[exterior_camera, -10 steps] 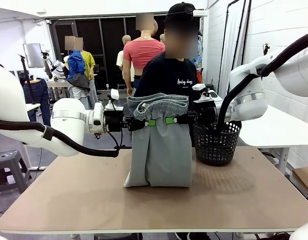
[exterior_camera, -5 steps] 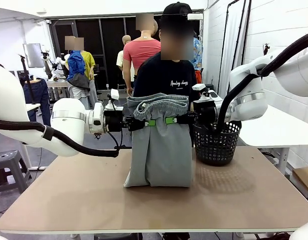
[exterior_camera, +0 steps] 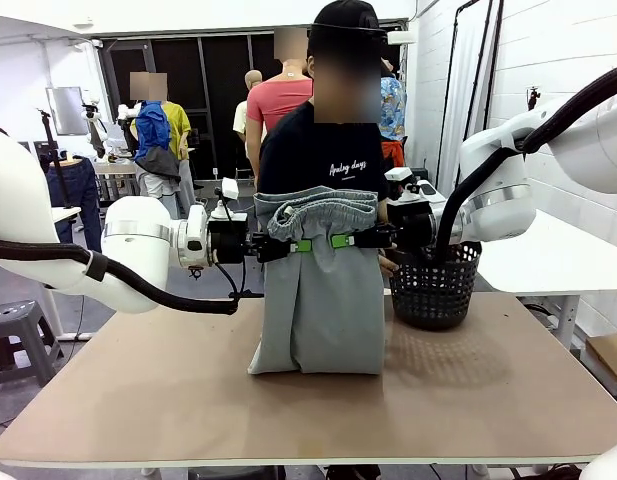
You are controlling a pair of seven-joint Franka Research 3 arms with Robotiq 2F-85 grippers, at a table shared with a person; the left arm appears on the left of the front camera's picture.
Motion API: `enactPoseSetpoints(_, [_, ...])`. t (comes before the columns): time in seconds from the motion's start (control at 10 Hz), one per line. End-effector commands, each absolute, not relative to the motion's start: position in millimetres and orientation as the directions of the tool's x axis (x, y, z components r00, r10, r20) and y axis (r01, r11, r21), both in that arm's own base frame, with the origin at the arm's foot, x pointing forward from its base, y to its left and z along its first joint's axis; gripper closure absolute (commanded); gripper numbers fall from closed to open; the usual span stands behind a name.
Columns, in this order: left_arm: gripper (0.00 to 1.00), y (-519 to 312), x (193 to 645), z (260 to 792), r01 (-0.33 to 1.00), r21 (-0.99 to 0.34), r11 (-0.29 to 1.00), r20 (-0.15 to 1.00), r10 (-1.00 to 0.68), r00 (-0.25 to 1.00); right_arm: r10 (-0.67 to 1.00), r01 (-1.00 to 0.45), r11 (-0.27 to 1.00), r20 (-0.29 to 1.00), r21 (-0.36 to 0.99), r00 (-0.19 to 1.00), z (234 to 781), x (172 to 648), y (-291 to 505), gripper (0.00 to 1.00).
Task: Fold the training pants.
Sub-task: Fold the Training pants in half.
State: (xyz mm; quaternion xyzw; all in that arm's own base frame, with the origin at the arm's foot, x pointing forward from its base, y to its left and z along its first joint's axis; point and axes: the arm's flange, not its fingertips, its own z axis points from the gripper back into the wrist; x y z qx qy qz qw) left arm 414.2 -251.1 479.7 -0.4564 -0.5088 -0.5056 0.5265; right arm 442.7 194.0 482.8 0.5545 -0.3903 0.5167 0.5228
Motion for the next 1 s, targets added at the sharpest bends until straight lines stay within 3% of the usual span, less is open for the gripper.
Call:
enactPoseSetpoints(0.0, [1.0, -251.7, 414.3, 483.0, 0.995, 0.055, 0.082, 0.997, -0.062, -0.05, 0.087, -0.972, -0.142, 0.981, 0.186, 0.175, 482.9, 440.6, 195.4, 1.0])
enactPoseSetpoints(0.9, [1.0, -247.8, 418.8, 484.7, 0.998, 0.021, 0.059, 0.999, -0.046, -0.018, 0.103, -0.973, -0.153, 0.982, 0.175, 0.161, 484.2, 448.8, 198.6, 1.0])
